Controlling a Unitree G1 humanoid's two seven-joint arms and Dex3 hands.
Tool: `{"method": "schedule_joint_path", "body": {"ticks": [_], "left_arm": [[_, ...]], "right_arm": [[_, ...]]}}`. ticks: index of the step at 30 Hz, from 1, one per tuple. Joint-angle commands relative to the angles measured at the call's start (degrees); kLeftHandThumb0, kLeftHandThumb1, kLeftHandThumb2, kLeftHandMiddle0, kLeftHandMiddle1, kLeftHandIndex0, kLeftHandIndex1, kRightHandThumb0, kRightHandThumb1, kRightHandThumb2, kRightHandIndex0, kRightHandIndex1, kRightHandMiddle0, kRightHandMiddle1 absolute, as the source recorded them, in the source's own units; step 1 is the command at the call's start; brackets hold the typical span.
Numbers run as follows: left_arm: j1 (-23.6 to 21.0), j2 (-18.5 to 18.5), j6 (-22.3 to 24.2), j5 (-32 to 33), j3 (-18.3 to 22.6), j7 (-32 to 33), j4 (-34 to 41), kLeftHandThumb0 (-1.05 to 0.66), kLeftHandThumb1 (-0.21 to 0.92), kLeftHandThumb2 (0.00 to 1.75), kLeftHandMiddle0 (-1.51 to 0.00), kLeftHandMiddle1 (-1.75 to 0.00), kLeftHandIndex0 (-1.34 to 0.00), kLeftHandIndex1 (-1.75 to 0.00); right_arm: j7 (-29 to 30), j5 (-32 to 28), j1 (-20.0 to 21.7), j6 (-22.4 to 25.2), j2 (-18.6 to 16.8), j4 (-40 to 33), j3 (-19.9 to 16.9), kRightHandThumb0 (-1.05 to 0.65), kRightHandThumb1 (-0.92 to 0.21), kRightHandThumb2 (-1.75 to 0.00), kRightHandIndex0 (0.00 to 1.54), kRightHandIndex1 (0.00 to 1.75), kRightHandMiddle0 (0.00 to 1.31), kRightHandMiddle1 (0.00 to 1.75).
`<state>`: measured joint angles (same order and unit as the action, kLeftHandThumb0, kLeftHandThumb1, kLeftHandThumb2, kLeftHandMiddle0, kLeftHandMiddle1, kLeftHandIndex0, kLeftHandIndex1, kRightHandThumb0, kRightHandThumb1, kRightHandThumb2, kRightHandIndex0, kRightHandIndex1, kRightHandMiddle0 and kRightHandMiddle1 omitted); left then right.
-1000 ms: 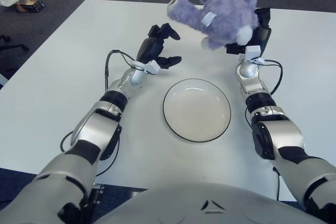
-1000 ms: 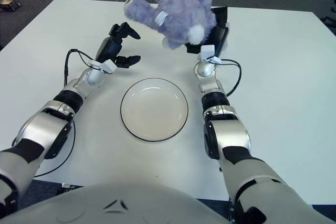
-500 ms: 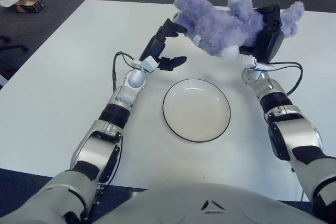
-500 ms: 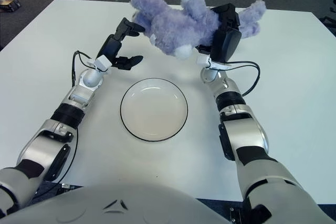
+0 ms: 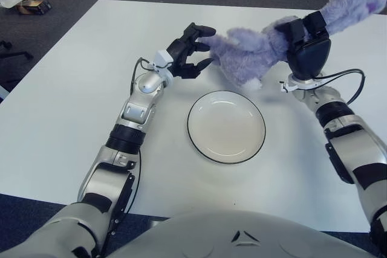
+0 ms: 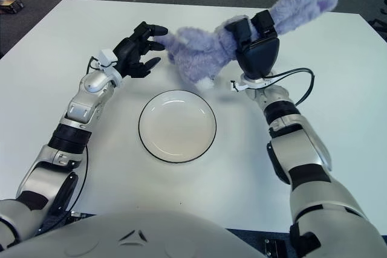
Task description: Put the doll into the plate.
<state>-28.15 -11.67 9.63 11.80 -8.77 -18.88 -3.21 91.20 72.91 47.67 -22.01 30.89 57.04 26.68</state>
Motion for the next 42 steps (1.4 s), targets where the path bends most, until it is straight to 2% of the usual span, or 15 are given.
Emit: {"method": "schedule_joint_path", "body": {"ticks": [1,10,18,34,42], "left_arm": [[0.4,-0.5,4.6,1.4,1.5,-1.1,2.1,-0.71,0.56,0.70,-0.03,-1.15,0.00,-0.91],[-0.5,-0.1,14.8,6.7,4.3,-4.3,3.4,-0.60,0.52,0.83,-0.08,-1.11,0.00,-0.91],[-1.4,0.2,20.1,9.3,6.4,-4.7,3.7,-0.53,0.49,0.90,-0.10,-1.09,0.00,-0.91],[-2.0,0.4,20.2,8.8,6.9,-5.4,3.3,-0.51,0.49,0.92,-0.10,-1.10,0.00,-0.91],[-2.1,0.9,15.3,5.6,5.8,-5.1,2.2,-0.51,0.49,0.92,-0.08,-1.10,0.00,-0.95]], "right_arm": [[1.3,2.1,2.4,1.4,2.1,-2.0,1.1,-0.46,-0.34,-1.29,1.29,1.75,0.59,1.75],[1.3,2.4,2.6,-0.2,3.8,-1.3,1.5,-0.44,-0.41,-1.20,1.24,1.75,0.53,1.75],[1.3,2.1,3.1,-1.0,4.4,-1.6,1.6,-0.43,-0.43,-1.17,1.23,1.75,0.52,1.75],[1.3,4.5,3.3,-1.4,5.7,-5.9,1.3,-0.44,-0.42,-1.19,1.17,1.75,0.52,1.75],[1.3,5.3,3.3,-1.8,5.3,-8.2,0.3,-0.44,-0.38,-1.23,1.13,1.75,0.55,1.75]]}}
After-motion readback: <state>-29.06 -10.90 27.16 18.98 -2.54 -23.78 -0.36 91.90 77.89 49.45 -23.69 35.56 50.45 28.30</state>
